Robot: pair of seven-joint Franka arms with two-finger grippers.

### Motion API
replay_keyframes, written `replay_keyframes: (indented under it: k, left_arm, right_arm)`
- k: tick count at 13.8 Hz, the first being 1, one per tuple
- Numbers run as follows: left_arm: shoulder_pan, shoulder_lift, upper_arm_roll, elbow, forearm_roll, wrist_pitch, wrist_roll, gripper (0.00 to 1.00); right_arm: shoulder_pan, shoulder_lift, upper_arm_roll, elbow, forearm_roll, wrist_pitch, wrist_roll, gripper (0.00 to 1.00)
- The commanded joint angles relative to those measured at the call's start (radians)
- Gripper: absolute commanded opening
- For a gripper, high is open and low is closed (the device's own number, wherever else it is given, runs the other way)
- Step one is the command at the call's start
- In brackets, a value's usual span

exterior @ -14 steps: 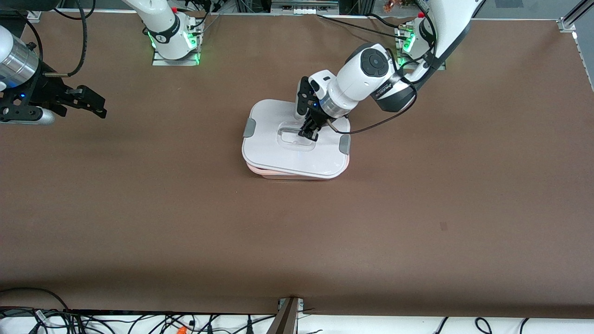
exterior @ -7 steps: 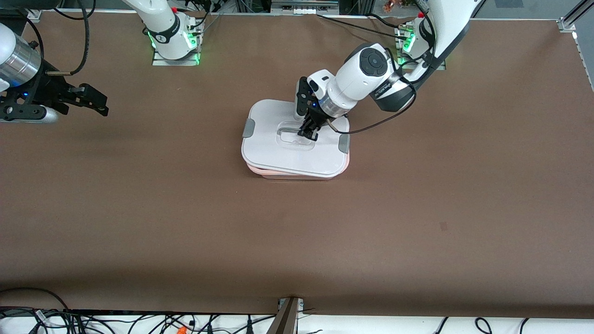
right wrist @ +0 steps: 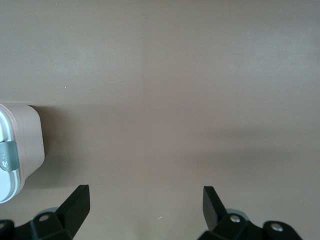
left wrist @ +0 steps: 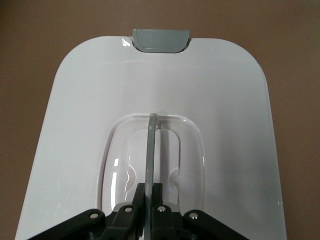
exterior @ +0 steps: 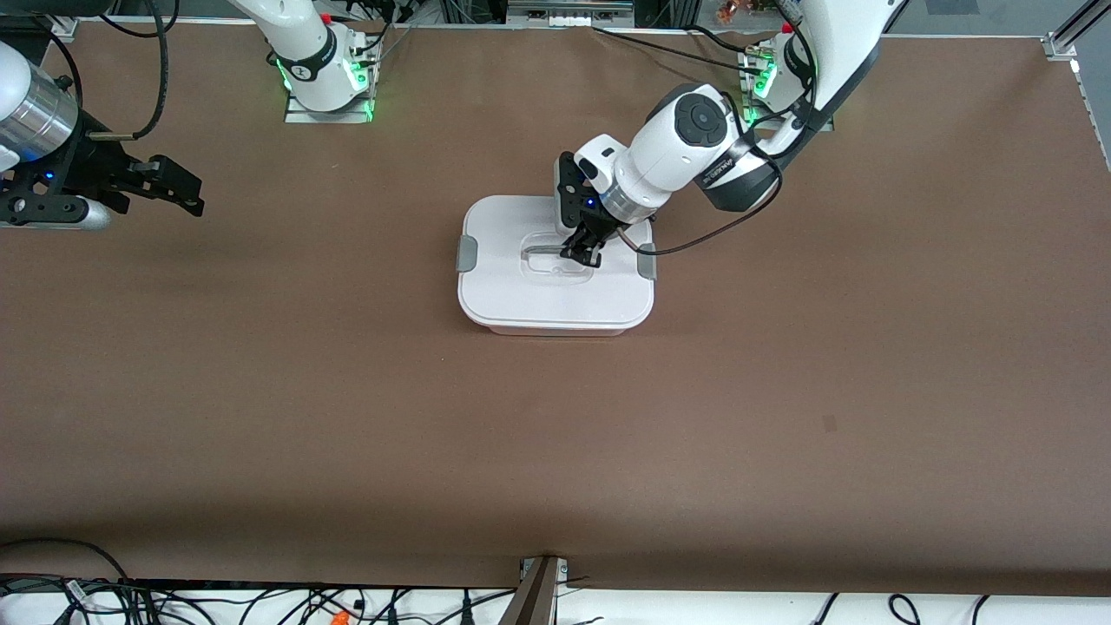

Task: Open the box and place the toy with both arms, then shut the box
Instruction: 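Open the left gripper and lift it off the lid handle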

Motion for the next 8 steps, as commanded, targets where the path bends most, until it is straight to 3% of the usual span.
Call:
replay_keyframes:
  k: [1, 5, 6, 7, 8]
  left_arm:
    - [-0.010, -0.002, 0.002, -0.004, 0.025, -0.003, -0.028, 0.00]
    - [-0.010, 0.002, 0.003, -0.014, 0.025, -0.010, -0.019, 0.00]
    - [-0.007, -0.003, 0.005, -0.014, 0.025, -0.010, -0.019, 0.40]
    - [0.001, -0.008, 0.003, -0.013, 0.025, -0.010, -0.019, 0.99]
    - [0.007, -0.018, 0.003, -0.008, 0.025, -0.012, -0.019, 1.00]
  right_arm:
    - [-0.007, 0.004, 0.009, 0.022, 0.002, -0.023, 0.000, 1.00]
    - [-0.007, 0.004, 0.009, 0.022, 0.002, -0.024, -0.001, 1.00]
    - [-0.007, 0.005, 0.009, 0.022, 0.003, -0.024, -0.001, 1.00]
    - [-0.007, 0.004, 0.009, 0.022, 0.003, -0.024, -0.003, 1.00]
    - [-0.007, 0.004, 0.009, 0.022, 0.003, -0.024, -0.003, 1.00]
